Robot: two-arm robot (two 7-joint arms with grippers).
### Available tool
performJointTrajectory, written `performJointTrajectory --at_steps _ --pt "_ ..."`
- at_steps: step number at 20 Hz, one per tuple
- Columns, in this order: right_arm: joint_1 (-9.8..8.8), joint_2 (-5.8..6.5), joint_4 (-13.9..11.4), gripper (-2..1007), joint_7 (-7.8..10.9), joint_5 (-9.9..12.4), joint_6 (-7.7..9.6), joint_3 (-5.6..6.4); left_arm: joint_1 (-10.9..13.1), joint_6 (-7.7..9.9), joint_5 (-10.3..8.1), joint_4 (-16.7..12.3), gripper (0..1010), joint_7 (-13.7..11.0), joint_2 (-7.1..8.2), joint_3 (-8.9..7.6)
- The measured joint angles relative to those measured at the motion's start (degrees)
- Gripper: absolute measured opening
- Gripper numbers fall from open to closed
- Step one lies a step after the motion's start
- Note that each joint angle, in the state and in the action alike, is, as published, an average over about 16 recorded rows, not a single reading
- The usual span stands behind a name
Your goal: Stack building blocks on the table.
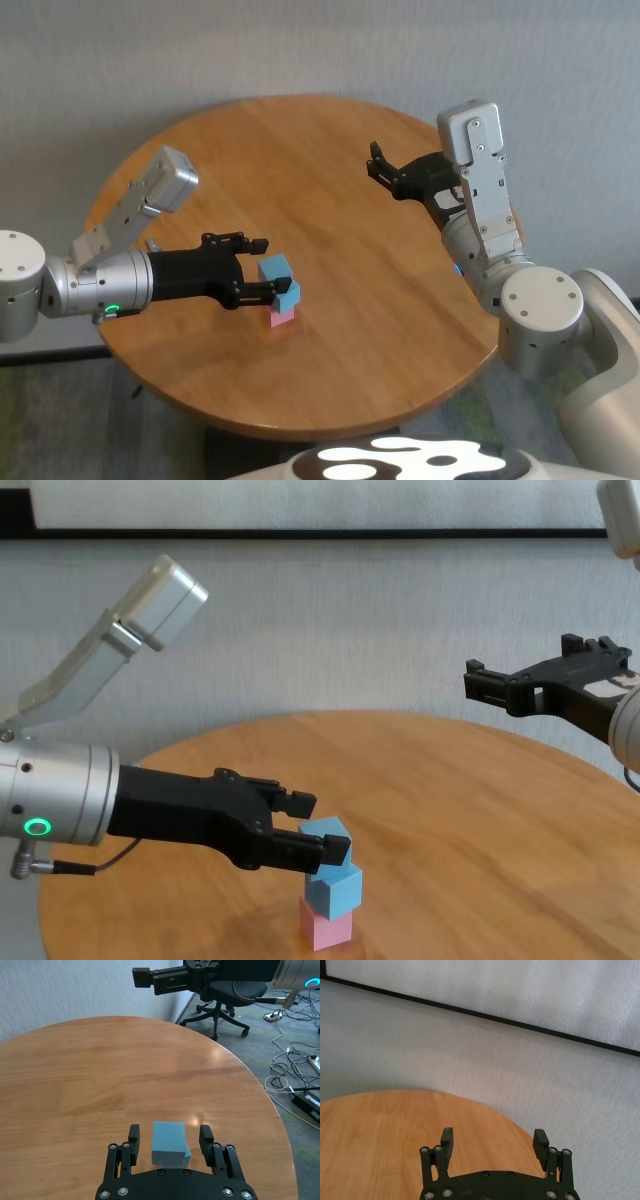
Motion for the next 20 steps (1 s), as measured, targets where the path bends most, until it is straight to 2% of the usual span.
performJointTrajectory --at_steps 4,10,16,20 --pt "0.0 0.0 0.0 1005 0.0 0.0 0.0 0.0 0.5 -1.08 -1.46 -0.2 836 -0.1 -0.26 -0.72" --pt "-0.02 0.0 0.0 1005 0.17 0.0 -0.02 0.01 2.3 -3.51 -5.9 -0.7 951 1.8 -1.05 -3.48" --pt "-1.18 0.18 -2.0 1005 3.52 2.7 0.41 0.7 5.3 -6.63 -10.71 -1.8 999 7.4 -2.15 -8.19" --pt "-2.79 0.56 -4.5 1005 6.61 5.5 1.21 1.65 7.2 -8.52 -12.16 -2.5 1002 12.0 -2.87 -11.2"
